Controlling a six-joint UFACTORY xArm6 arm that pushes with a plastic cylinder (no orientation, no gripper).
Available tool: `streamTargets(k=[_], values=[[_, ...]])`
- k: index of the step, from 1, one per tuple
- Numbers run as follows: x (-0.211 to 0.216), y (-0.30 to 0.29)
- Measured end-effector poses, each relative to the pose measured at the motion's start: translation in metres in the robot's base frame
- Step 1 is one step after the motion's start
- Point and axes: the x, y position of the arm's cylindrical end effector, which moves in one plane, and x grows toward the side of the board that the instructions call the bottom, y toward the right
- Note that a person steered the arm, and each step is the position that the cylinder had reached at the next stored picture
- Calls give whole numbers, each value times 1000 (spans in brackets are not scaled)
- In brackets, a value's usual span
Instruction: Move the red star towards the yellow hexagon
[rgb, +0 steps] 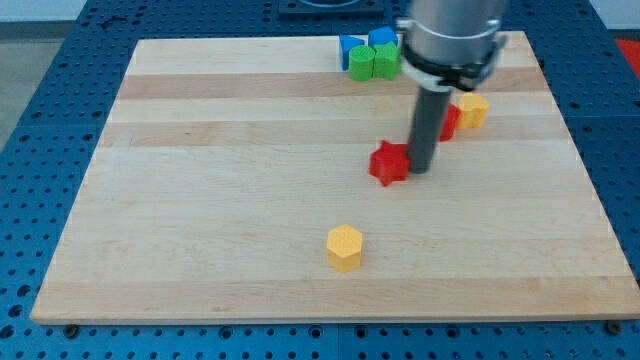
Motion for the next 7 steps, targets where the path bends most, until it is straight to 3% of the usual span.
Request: streamTargets(k=[1, 2, 3, 5, 7], values=[[-3, -15], [-44, -18], [-46, -50], [3, -61], [5, -35]])
